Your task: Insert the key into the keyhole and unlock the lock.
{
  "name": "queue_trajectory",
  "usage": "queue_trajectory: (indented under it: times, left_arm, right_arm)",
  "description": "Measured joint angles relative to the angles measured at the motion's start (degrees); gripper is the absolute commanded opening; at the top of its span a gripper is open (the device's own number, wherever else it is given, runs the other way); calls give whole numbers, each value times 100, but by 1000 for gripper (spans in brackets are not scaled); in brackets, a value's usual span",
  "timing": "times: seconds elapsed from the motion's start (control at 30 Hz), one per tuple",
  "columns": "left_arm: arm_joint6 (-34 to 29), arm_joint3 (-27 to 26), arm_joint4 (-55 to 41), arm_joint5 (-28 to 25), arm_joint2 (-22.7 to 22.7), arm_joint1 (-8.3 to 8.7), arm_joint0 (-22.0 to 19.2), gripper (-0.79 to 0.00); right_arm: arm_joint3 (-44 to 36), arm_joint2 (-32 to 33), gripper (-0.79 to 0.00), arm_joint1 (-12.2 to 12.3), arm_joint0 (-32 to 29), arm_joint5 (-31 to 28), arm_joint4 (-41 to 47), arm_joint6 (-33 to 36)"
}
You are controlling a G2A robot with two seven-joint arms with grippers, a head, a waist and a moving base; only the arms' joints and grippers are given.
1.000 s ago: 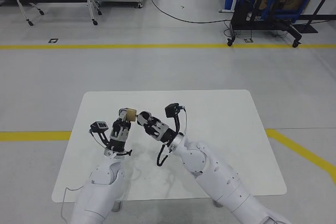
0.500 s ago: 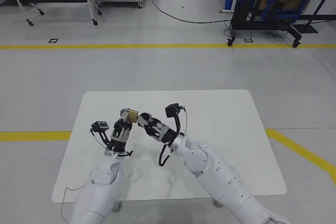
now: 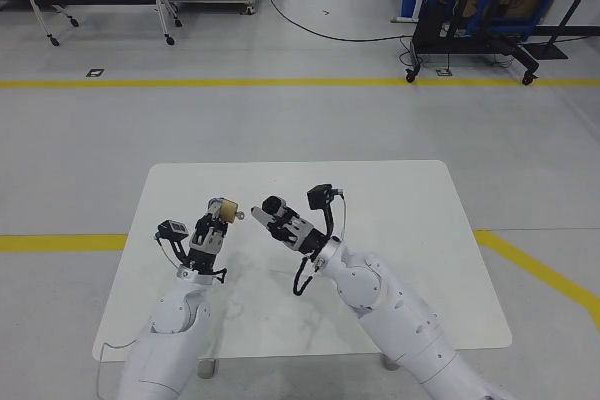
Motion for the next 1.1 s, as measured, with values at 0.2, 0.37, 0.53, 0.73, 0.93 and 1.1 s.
queue_trajectory:
  times: [0.2, 0.37, 0.53, 0.73, 0.93, 1.1]
  left_arm:
    - [-616, 49, -111, 574, -239, 83, -4, -785]
    - [-888, 79, 223, 536, -341, 131, -71, -785]
    - [-1209, 84, 72, 908, -442, 173, -117, -785]
    - [-1448, 100, -119, 1162, -591, 215, -94, -785]
    - [-1463, 13, -189, 1010, -569, 211, -39, -785]
    - [-1431, -27, -158, 781, -522, 203, 0, -785]
  right_arm:
    - [-32, 42, 0, 20, -9, 28, -237, -5]
    - [-45, 42, 0, 23, -11, 51, -275, -2]
    - [-270, -2, -55, 72, -7, 456, -1401, 74]
    - [-498, 30, -403, 141, -26, 316, -1962, 525]
    - [-178, 85, -416, 75, -80, -129, -230, 493]
    - [447, -47, -486, -29, 81, -163, 954, 537]
